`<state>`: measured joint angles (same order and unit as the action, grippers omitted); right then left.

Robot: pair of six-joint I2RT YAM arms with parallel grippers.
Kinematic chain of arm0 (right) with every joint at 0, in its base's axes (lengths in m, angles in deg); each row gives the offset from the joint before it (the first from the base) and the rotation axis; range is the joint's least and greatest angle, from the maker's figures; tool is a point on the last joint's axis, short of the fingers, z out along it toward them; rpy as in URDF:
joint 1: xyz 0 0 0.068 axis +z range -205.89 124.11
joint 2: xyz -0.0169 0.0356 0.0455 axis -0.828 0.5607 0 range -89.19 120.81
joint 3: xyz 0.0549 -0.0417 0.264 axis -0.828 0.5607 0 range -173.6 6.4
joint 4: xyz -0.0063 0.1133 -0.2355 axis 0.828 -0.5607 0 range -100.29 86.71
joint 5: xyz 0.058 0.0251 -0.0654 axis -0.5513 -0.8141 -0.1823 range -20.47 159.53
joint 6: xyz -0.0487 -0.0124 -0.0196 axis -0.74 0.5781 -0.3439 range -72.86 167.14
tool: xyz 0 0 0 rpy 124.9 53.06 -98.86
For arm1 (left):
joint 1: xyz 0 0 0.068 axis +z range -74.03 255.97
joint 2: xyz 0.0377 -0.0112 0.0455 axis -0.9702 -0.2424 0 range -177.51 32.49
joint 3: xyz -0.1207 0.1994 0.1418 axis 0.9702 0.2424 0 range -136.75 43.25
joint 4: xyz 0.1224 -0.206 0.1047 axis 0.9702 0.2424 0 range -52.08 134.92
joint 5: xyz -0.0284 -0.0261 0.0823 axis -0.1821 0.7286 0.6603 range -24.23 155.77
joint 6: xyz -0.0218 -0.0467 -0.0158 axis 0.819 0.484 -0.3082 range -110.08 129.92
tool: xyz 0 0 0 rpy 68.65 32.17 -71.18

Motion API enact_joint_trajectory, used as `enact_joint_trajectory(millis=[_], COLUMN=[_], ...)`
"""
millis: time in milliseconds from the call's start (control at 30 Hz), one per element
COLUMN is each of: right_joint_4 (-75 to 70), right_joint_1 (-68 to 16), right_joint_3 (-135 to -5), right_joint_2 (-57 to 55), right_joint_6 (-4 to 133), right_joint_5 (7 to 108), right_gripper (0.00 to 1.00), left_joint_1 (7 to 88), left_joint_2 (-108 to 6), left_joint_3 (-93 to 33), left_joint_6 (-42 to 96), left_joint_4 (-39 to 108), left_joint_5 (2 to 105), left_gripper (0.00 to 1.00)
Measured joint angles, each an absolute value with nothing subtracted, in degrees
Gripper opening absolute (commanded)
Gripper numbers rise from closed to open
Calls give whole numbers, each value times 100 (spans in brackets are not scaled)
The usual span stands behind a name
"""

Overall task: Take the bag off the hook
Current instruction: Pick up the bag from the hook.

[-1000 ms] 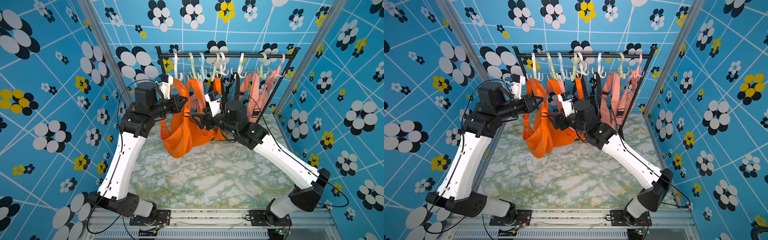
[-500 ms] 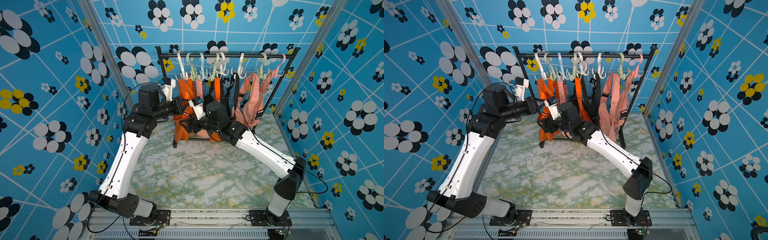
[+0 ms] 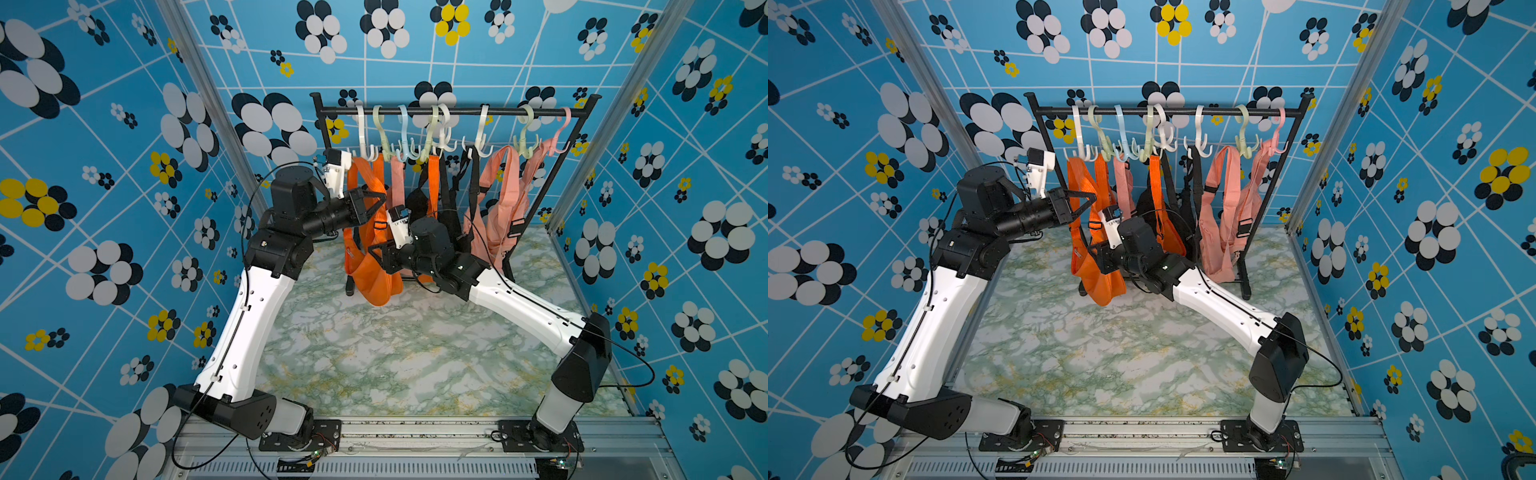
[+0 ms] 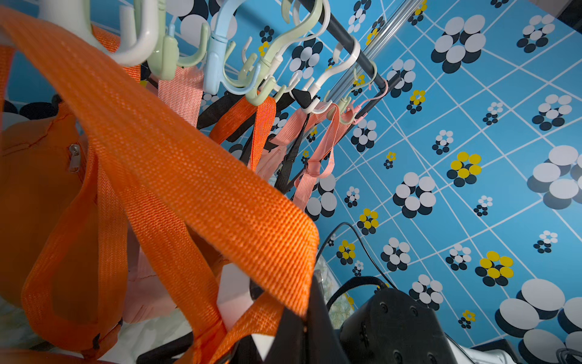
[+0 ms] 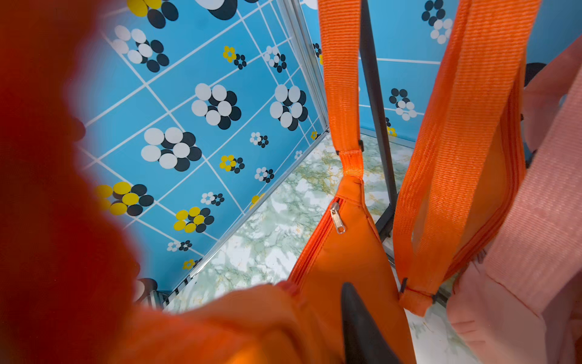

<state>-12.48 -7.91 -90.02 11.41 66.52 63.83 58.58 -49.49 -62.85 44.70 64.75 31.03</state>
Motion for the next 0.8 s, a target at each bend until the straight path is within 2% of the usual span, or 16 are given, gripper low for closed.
enact_joint_trajectory(millis=[67, 100, 133, 333, 467, 600, 800], right_joint_4=[-1255, -1279, -1309, -1510, -1515, -1440, -1331], right_joint_1=[-806, -817, -836, -1038, -1208, -1359, -1591], right_joint_3=[-9002, -9002, -8998, -8699, -8506, -8329, -8157], right_joint_2=[1141, 1137, 1124, 649, 142, -186, -238], right_joint_6=[6735, 6765, 6800, 7124, 7447, 7762, 8092], right_joint_5=[6158, 6010, 5841, 4856, 4237, 3780, 3409], right_gripper=[0, 0, 0, 0, 0, 0, 0], left_joint_1=[5944, 6007, 6136, 6805, 6927, 6927, 6925], left_joint_2=[-4922, -4894, -4822, -4498, -4791, -5484, -6343], left_joint_3=[-6285, -6272, -6215, -5923, -5999, -6255, -6331], left_joint_6=[4320, 4256, 4149, 3531, 3231, 3168, 3447], left_joint_4=[6569, 6623, 6684, 6931, 6923, 6905, 6617], left_joint_5=[3210, 3299, 3494, 4880, 5389, 5326, 4558], left_gripper=[80, 92, 99, 99, 99, 99, 99])
